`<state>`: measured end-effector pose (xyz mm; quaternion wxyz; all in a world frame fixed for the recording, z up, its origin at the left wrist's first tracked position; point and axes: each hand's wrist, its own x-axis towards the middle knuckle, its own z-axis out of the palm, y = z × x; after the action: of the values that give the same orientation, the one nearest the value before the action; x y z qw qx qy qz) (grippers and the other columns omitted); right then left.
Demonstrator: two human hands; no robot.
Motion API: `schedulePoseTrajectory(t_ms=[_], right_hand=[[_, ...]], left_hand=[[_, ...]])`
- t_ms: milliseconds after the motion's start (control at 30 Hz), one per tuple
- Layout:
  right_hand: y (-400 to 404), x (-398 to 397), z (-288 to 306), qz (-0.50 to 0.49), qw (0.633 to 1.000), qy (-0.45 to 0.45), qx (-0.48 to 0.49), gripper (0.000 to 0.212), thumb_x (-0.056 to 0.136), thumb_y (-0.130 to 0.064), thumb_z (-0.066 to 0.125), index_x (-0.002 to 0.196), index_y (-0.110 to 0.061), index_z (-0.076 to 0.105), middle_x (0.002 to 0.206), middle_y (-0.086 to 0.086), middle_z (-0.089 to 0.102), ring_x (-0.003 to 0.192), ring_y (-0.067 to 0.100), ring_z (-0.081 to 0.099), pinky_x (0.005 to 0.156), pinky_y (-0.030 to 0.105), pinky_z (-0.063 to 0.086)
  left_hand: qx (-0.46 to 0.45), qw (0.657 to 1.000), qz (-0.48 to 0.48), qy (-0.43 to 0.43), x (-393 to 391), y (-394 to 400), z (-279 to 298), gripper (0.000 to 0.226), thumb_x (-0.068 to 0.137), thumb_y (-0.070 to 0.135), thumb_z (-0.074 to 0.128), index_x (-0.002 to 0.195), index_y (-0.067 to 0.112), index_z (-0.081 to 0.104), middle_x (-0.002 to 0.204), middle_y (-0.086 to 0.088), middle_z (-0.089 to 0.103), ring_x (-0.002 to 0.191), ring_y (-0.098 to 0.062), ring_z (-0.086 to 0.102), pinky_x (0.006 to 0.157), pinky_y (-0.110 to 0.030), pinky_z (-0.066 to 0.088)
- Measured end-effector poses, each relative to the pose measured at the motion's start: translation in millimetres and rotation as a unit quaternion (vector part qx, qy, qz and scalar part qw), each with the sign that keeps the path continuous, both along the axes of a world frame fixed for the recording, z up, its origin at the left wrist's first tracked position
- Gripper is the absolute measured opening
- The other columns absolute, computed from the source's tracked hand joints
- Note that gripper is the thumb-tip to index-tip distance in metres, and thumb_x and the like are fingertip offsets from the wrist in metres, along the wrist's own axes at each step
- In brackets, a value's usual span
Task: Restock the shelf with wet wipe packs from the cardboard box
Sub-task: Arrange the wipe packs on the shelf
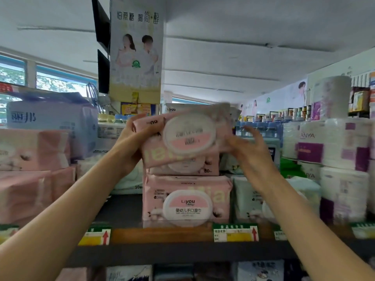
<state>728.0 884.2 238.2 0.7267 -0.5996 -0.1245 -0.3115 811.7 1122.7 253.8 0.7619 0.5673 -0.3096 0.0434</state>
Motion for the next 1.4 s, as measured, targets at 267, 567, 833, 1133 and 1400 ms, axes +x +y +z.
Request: schedulePoseTrajectory(t_ms=[267, 567, 833, 1133, 1400], right_hand=[[66, 20, 55, 0.030, 0.992, -0.118, 0.023, 0.098, 0.049, -0.025, 0.088, 0.134, -0.014, 0.041, 0.120, 0.010, 0.063, 0.107, 0.026, 0.064, 0.081, 0.042, 0.058], [30, -16, 111, -0.112, 0.742, 0.022, -0.660, 0.108, 0.058, -0.016, 0.086, 0.142, -0.038, 0.022, 0.106, -0.029, 0.044, 0.097, -0.005, 0.051, 0.082, 0.007, 0.042], [39, 21, 74, -0.041, 0.684, 0.175, -0.707, 0.069, 0.074, -0.031, 0.076, 0.135, -0.033, 0.044, 0.125, -0.015, 0.048, 0.121, 0.011, 0.044, 0.090, 0.023, 0.036], [21, -58, 38, -0.264, 0.740, 0.074, -0.615, 0.057, 0.085, -0.036, 0.063, 0.136, -0.021, 0.043, 0.142, 0.000, 0.042, 0.129, 0.014, 0.039, 0.091, 0.016, 0.025], [-86, -242, -76, -0.278, 0.786, 0.356, -0.423, 0.030, 0.090, -0.031, 0.058, 0.119, -0.023, 0.059, 0.111, -0.007, 0.063, 0.104, 0.010, 0.060, 0.093, 0.026, 0.047]], left_hand=[[-0.002, 0.997, 0.058, -0.060, -25, -39, 23, 0.082, 0.063, 0.046, 0.078, 0.128, 0.012, 0.041, 0.126, -0.012, 0.057, 0.105, -0.020, 0.062, 0.076, -0.033, 0.052], [0.131, 0.950, 0.146, -0.245, -15, 12, 8, 0.109, 0.041, 0.063, 0.077, 0.134, 0.041, 0.025, 0.136, 0.003, 0.046, 0.114, -0.007, 0.057, 0.089, -0.029, 0.052], [0.258, 0.901, 0.269, -0.222, 0, 25, -46, 0.105, 0.051, 0.043, 0.077, 0.140, 0.018, 0.028, 0.131, -0.004, 0.045, 0.114, -0.018, 0.045, 0.102, -0.046, 0.040], [0.218, 0.796, 0.328, -0.460, -59, -43, -40, 0.059, 0.074, 0.041, 0.049, 0.125, 0.011, 0.044, 0.133, -0.016, 0.039, 0.122, -0.030, 0.037, 0.099, -0.031, 0.028], [0.290, 0.827, -0.036, -0.480, -178, -201, -156, 0.039, 0.083, 0.024, 0.048, 0.117, 0.005, 0.048, 0.120, -0.014, 0.044, 0.101, -0.030, 0.054, 0.082, -0.042, 0.048]])
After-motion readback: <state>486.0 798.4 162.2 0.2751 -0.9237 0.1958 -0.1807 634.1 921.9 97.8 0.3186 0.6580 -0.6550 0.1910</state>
